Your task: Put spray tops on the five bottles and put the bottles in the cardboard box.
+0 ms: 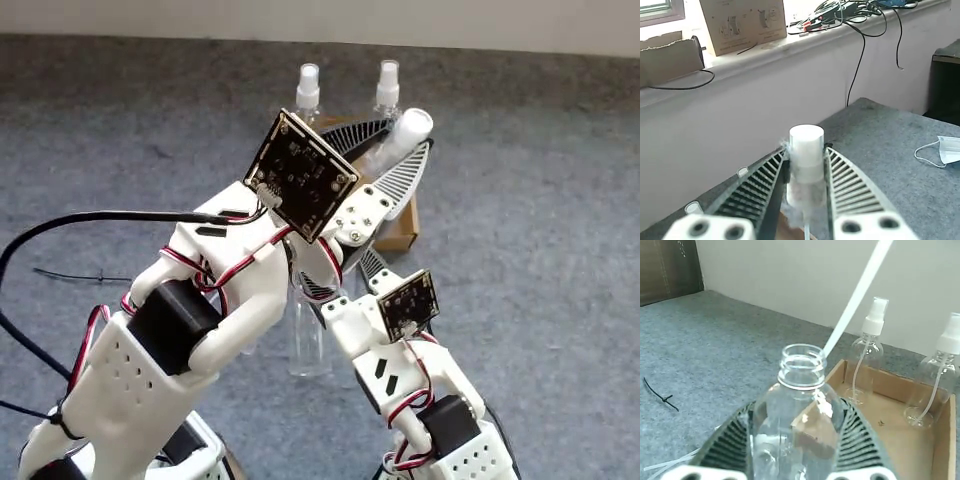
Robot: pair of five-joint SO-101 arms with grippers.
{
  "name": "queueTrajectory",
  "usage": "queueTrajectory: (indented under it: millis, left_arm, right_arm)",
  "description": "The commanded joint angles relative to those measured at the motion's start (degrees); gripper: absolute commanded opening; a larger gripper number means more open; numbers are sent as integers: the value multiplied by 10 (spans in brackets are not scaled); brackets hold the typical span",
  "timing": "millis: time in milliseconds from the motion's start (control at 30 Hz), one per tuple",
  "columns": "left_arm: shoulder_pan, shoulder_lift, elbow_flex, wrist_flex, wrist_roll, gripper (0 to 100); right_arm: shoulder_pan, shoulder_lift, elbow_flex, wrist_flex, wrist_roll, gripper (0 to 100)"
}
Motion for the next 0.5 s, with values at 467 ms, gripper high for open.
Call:
queueTrajectory:
  millis: [467]
  left_arm:
    - [17, -10, -93, 85, 5, 6]
  right_arm:
    - [4, -7, -3, -14, -1, 4]
